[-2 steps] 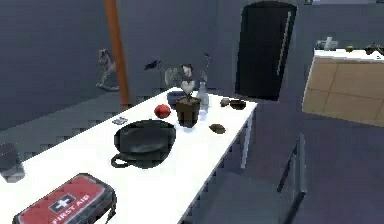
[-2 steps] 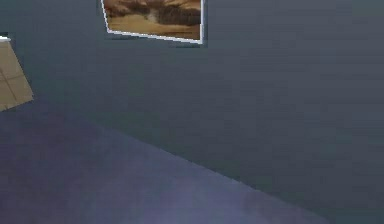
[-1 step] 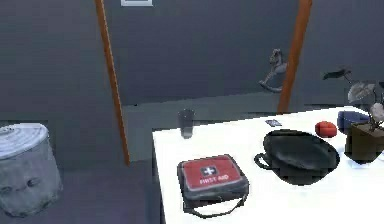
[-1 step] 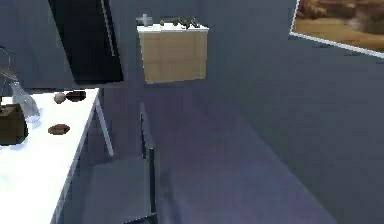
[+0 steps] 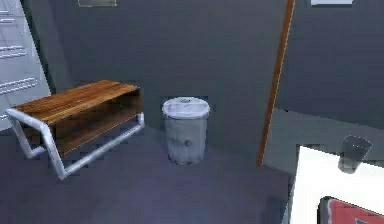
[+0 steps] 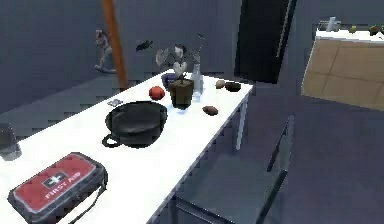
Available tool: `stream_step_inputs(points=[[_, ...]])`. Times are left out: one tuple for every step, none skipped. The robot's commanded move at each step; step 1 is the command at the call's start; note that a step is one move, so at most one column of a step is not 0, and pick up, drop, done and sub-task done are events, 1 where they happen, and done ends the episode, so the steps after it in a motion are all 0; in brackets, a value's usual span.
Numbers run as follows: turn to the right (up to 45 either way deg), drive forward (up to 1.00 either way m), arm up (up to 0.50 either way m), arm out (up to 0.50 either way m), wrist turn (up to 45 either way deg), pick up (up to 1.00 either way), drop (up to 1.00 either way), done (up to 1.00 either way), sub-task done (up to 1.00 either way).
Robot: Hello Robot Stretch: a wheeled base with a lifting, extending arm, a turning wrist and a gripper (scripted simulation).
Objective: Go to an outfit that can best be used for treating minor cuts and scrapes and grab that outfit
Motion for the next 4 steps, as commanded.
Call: stream_step_inputs(points=[[-33.0, 0.00, 0.00, 0.00, 0.0, 0.00, 0.00, 0.00, 0.00], [0.0, 0.00, 0.50, 0.00, 0.0, 0.00, 0.00, 0.00, 0.00], [0.0, 0.00, 0.38, 0.00, 0.0, 0.00, 0.00, 0.00, 0.00], [0.0, 0.00, 0.00, 0.22, 0.0, 0.00, 0.00, 0.00, 0.00]])
